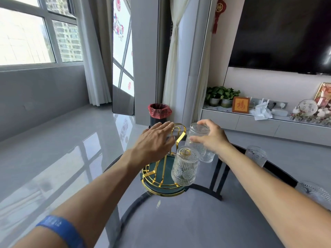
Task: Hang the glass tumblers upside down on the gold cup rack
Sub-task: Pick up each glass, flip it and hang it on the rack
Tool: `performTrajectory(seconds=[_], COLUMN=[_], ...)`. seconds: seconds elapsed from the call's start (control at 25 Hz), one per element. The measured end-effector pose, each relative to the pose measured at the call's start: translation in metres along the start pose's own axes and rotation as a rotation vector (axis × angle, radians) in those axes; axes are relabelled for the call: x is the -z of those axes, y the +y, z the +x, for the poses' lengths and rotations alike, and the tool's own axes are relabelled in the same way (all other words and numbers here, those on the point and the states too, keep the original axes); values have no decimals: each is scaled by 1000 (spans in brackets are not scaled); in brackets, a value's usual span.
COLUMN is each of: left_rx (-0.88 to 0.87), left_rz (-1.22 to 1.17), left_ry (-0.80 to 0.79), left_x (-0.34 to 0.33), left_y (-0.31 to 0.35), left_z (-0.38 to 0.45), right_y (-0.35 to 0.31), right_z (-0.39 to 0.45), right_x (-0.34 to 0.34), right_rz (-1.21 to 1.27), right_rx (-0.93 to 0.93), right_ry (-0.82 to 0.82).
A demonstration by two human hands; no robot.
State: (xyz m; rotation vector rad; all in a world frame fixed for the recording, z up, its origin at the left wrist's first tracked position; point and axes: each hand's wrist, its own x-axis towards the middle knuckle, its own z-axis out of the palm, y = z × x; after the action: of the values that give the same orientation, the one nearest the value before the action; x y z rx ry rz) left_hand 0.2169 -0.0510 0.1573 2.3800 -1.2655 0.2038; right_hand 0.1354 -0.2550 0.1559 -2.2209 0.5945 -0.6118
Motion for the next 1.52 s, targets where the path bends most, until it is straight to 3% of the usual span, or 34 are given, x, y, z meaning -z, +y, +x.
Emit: performTrajectory(seconds=[0.16,0.48,0.56,0.72,0.8,0.92,1.04,1.16,1.32,1.52], left_rx=[-13,73,111,10,-33,-67,-128,-206,-205,-41], left_rz=[20,20,53,-87,-147,-220,-256,-323,-384,-418], left_ry=[13,-25,14,251,262,147,-3,-160,-306,-258], left_x=[-2,-6,-13,-35,-51,-82,-115,-146,-181,-201], left_y=[0,8,22,74,101,153,206,252,309,322], left_z=[1,-2,-10,-42,-59,-82,-98,-105,-97,-93], right_y=[19,27,29,47,61,93,127,162,182,179], right_z=[-9,-26,-46,-108,-145,-199,-243,-274,-281,-279], right_x=[-9,-4,7,49,73,114,146,158,154,146], right_rz=[-249,-268,-204,-27,38,75,-12,60,510,627], right_rx=[81,117,129,121,93,20,-78,-249,-547,-625], right_ry=[-127,-184,-162,-1,66,201,455,661,573,485])
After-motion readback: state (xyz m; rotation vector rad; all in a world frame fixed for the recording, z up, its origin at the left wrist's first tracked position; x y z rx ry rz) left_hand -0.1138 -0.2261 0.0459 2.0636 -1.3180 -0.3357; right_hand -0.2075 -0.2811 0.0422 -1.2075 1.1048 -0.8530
